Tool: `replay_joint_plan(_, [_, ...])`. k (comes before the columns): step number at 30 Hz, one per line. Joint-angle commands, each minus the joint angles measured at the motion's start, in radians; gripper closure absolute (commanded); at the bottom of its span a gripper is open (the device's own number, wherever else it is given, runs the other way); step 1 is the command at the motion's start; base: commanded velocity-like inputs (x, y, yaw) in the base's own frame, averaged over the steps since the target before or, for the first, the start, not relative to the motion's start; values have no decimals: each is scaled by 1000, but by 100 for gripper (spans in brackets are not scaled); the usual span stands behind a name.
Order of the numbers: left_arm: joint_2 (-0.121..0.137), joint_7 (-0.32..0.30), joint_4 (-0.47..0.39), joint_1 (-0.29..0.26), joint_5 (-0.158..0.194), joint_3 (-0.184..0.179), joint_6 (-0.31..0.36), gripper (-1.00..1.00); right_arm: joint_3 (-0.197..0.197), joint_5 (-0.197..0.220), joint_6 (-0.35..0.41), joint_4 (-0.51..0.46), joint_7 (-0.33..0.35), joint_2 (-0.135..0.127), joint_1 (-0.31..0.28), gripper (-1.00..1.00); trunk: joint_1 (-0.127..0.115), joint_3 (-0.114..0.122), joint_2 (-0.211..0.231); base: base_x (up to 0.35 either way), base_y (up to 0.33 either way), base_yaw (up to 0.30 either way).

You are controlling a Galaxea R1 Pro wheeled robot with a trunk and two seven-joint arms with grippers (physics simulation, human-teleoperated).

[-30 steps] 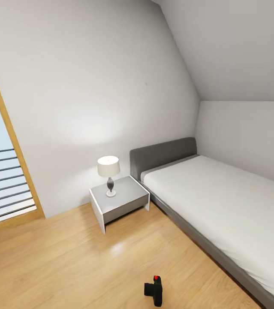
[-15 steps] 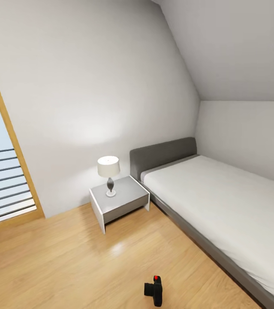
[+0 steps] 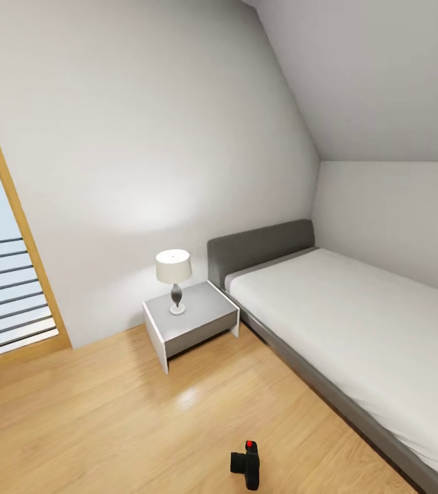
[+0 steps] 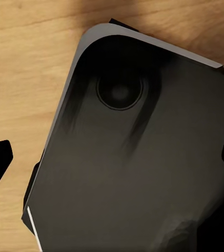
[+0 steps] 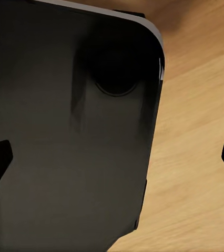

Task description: Attach the digital camera to the camera tripod in the bedroom.

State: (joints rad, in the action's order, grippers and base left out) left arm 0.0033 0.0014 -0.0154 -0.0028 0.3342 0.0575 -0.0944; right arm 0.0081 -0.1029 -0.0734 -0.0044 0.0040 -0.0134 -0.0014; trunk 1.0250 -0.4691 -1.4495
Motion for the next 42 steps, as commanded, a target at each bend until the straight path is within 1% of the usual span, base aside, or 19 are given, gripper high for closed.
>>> replay_joint_plan(1, [0,0,0,0,0,5,-2,-100,0,-10,-2,0,0,-1,0,-100,0,-1,0,0,0,0])
replay_joint_plan(2, [3,2,-3,0,15,3,-2,-100,-7,-5,-6,-16,-4,-3,0,-100,0,-1,0,0,0,0])
replay_joint_plan(5, [12,4,-24,-1,22,2,1,-100,-10,-2,2,-64,-7,-2,-1,-100,0,-1,0,0,0,0])
replay_joint_plan(6, [32,22,-123,-1,27,2,21,-100,-13,5,41,-185,-25,0,-5,-100,0,-1,0,0,0,0])
replay_joint_plan(8, [42,53,-236,-2,29,1,68,-100,-14,9,118,-286,-52,7,-27,-100,0,-1,0,0,0,0])
replay_joint_plan(9, [48,80,-315,-2,30,1,121,-100,-15,11,182,-339,-72,13,-55,-100,0,-1,0,0,0,0])
replay_joint_plan(11, [51,105,-390,-5,31,1,187,-100,-16,12,242,-374,-87,23,-91,-100,0,-1,0,0,0,0])
replay_joint_plan(12, [54,123,-455,-14,32,1,257,-100,-17,14,284,-396,-98,35,-137,-100,0,-1,0,0,0,0])
replay_joint_plan(13, [54,129,-483,-24,33,1,291,-100,-17,17,299,-404,-102,41,-162,-100,0,-1,0,0,0,0])
replay_joint_plan(14, [53,138,-526,-55,33,1,352,-100,-17,24,319,-414,-108,50,-212,-100,0,-1,0,0,0,0])
replay_joint_plan(16, [51,149,-561,-119,34,1,415,-100,-17,35,338,-416,-114,60,-283,-100,0,-1,0,0,0,0])
replay_joint_plan(20, [39,159,-563,-240,35,1,466,-100,-18,58,349,-394,-118,70,-403,-100,0,-1,0,0,0,0])
replay_joint_plan(23, [15,164,-525,-382,28,-1,486,-100,-18,96,343,-343,-120,86,-515,-100,0,-1,0,0,0,0])
replay_joint_plan(26, [-16,177,-503,-456,21,-2,490,-100,-18,116,319,-331,-120,99,-548,-100,0,-1,0,0,0,0])
replay_joint_plan(31, [-66,231,-509,-519,-26,-6,492,-100,-12,120,298,-331,-119,131,-565,-100,0,-1,0,0,0,0])
replay_joint_plan(32, [-90,256,-524,-531,-73,-7,493,-100,-9,118,291,-336,-118,144,-568,-100,0,-1,0,0,0,0])
replay_joint_plan(34, [-108,268,-534,-538,-127,-8,488,-100,-6,116,287,-341,-117,150,-569,-100,0,-1,0,0,0,0])
replay_joint_plan(37, [-116,271,-545,-542,-169,-6,482,-100,-3,117,284,-343,-110,153,-570,-100,0,-1,0,0,0,0])
replay_joint_plan(42, [-130,266,-557,-544,-185,-3,474,-100,0,121,284,-344,-103,151,-571,-100,0,-1,0,0,0,0])
